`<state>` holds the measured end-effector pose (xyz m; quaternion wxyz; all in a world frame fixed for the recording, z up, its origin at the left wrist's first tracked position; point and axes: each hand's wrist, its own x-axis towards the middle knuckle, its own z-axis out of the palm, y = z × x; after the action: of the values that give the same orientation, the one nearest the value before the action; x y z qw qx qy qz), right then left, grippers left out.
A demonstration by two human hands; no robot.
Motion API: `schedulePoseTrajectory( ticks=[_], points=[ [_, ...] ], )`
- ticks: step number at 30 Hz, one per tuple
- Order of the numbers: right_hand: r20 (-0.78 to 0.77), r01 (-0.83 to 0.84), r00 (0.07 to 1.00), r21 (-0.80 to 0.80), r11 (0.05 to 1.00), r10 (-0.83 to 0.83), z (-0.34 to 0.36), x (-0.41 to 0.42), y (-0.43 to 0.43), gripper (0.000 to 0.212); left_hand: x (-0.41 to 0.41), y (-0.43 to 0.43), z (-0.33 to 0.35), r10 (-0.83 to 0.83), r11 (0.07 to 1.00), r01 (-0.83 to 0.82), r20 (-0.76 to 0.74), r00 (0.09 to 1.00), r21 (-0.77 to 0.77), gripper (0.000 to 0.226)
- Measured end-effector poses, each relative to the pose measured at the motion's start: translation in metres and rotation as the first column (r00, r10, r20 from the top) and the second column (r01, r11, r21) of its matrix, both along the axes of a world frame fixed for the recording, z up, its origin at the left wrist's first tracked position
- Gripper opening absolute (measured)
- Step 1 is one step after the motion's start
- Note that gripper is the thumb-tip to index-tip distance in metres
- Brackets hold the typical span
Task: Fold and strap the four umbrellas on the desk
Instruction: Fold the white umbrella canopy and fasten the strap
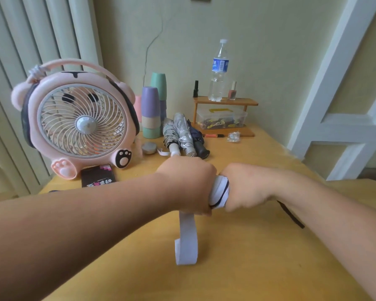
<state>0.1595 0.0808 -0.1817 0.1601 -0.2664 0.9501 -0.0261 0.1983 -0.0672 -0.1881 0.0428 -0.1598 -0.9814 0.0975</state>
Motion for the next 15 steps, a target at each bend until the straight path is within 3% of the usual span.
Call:
schedulePoseTrajectory(
  ticks=[2,4,6,8,10,12,15],
  points=[
    [-0.040,0.009,0.999,-0.022,1.000,-0.010,0.000,0.005,-0.001,0.030,-0.004,0.002,0.006,0.038,0.997,-0.045,0.096,0.995,0.069,0.039],
    [-0.236,-0.007,0.972,-0.064,0.998,-0.009,0.000,0.014,0.000,0.017,-0.009,-0.003,0.015,0.050,0.985,-0.091,0.256,0.965,0.148,0.036],
    [-0.534,-0.088,0.843,-0.020,0.996,0.064,-0.002,0.024,0.002,0.033,-0.015,-0.015,0.025,-0.002,0.926,-0.192,0.515,0.857,0.324,0.044],
    [-0.632,-0.165,0.763,0.012,0.986,0.136,-0.003,0.031,0.002,0.036,-0.013,-0.021,0.032,-0.054,0.897,-0.233,0.617,0.785,0.375,0.052],
    [-0.612,-0.142,0.785,-0.030,0.989,0.094,-0.006,0.031,-0.001,0.027,-0.012,-0.012,0.030,0.021,0.968,-0.135,0.470,0.882,0.210,0.050],
    [-0.538,-0.052,0.843,-0.096,0.994,-0.008,-0.007,0.026,-0.005,0.014,-0.009,0.006,0.023,0.046,0.999,-0.046,0.192,0.980,-0.006,0.032],
    [-0.356,0.012,0.933,-0.129,0.992,-0.057,-0.003,0.017,-0.009,0.010,-0.008,0.012,0.014,0.021,0.999,-0.023,-0.075,0.997,-0.034,0.006]
  ],
)
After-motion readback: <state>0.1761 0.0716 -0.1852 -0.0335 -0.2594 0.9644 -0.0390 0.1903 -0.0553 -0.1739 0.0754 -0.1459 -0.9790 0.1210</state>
